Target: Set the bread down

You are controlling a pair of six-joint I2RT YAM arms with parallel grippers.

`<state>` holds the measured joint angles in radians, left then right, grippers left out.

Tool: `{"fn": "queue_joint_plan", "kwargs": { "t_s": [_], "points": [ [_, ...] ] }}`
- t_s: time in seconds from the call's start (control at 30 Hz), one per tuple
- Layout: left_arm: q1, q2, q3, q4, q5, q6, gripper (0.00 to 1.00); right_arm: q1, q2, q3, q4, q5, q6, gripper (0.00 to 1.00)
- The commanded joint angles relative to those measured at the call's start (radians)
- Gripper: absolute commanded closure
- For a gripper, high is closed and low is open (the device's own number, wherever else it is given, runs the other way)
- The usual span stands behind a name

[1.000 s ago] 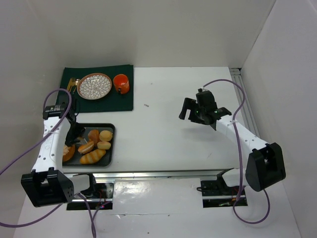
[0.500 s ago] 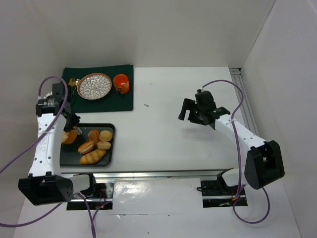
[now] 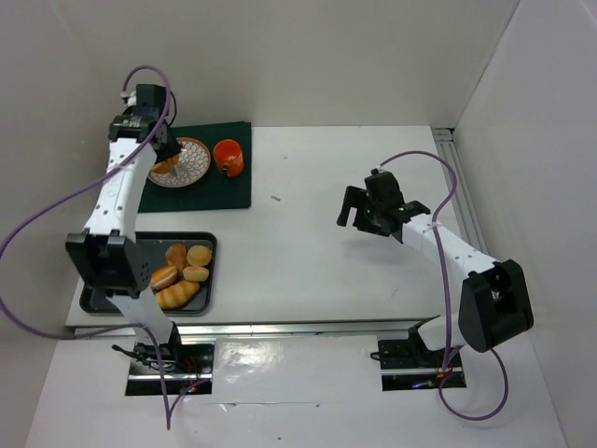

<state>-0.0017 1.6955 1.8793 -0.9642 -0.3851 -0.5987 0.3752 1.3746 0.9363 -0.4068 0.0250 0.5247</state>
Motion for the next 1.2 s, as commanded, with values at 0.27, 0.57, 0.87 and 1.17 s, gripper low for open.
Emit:
{"fn": "queue_joint_plan", "kwargs": {
  "t_s": [0.27, 0.57, 0.87, 1.17],
  "points": [
    [-0.040, 0.456, 0.359, 0.088, -0.081, 0.073, 1.00, 0.007, 0.000, 0.059, -0.030, 0.098, 0.021, 0.00],
    [-0.040, 0.434, 0.317, 0.079, -0.063, 0.086, 0.44, 0.007, 0.020, 0.059, -0.030, 0.110, 0.041, 0.00],
    [-0.040, 0.330, 0.353, 0.079, 0.011, 0.109, 0.31, 0.027, 0.029, 0.059, -0.021, 0.092, 0.051, 0.00],
    [-0.040, 0.144, 0.262, 0.095, 0.051, 0.119, 0.38, 0.045, 0.007, 0.048, -0.012, 0.092, 0.051, 0.00]
  ]
}}
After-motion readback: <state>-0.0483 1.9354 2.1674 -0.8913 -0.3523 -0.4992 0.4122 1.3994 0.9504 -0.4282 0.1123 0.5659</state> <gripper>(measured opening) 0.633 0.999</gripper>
